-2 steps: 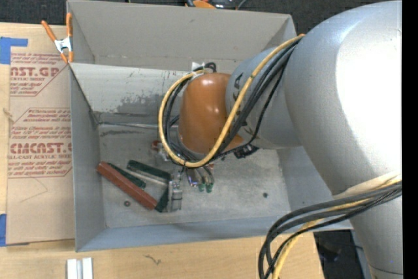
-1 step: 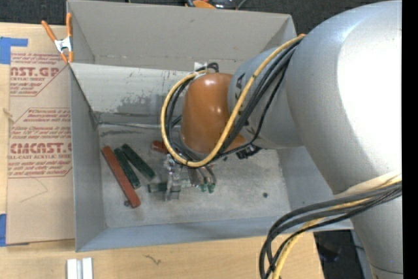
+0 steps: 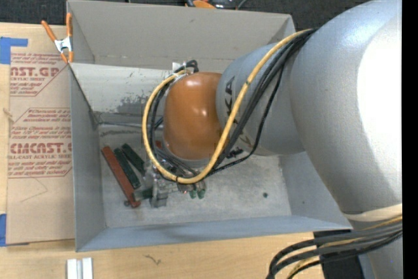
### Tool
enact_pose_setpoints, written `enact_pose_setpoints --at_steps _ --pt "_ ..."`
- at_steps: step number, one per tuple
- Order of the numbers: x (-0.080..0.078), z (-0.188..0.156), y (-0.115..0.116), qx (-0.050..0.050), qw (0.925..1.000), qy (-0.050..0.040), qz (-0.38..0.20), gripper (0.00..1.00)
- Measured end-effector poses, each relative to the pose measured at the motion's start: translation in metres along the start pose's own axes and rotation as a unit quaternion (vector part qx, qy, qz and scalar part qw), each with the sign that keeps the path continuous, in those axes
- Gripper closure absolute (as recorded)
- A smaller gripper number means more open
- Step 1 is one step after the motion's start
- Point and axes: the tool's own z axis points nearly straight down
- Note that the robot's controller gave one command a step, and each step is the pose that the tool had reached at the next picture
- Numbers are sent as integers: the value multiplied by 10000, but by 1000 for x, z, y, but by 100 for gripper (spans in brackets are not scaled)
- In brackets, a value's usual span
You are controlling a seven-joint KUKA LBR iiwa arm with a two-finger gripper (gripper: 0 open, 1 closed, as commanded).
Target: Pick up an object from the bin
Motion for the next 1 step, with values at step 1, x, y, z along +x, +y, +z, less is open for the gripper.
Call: enact_pose_setpoints --at_steps 1 --pt "-13 -97 3 4 10000 -38 -60 100"
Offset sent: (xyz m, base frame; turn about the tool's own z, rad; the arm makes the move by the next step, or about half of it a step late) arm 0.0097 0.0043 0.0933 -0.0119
